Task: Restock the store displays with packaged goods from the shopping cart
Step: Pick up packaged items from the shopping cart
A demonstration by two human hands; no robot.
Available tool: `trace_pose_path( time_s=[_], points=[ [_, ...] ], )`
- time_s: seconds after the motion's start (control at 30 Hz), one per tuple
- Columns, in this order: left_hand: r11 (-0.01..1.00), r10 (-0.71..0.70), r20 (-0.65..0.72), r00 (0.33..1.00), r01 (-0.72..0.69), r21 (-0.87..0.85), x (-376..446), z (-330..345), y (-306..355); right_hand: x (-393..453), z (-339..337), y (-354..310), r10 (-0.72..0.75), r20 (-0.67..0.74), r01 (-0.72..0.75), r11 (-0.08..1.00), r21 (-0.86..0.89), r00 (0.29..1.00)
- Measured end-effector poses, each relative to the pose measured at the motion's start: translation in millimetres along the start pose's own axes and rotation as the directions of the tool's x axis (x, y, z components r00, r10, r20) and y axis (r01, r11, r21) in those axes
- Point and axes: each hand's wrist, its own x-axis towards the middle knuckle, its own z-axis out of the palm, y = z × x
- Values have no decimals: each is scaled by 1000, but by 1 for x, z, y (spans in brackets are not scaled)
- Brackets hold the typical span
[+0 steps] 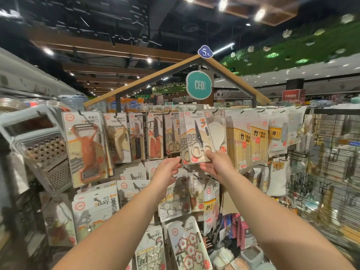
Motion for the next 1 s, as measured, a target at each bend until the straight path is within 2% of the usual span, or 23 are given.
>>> trace_pose_path(
  time_s=[0.23,0.37,0.53,0.6,0.7,0.83,1.0],
  points=[
    [1000,6,3,1000,-6,21,-6,-8,-1,10,5,14,88,38,-93,984,150,995],
    [998,8,17,1000,-9,58,-11,-7,-13,1,-7,46,172,76,-178,981,71,982],
    [993,31,118,993,-45,112,-29,20,-44,-53,-44,85,241,-32,-242,970,-23,970],
    [991,32,210,977,-58,121,-44,40,-74,-87,-67,106,267,-66,-269,962,-39,962],
    [987,-26,358,934,-33,158,-78,68,-133,-145,-108,151,322,-185,-340,937,-77,929],
    [972,-167,521,837,53,227,-139,105,-213,-239,-161,214,428,-360,-499,856,-131,829],
    [935,-351,639,684,215,284,-228,158,-291,-360,-232,271,495,-432,-558,830,-22,754]
  ],
)
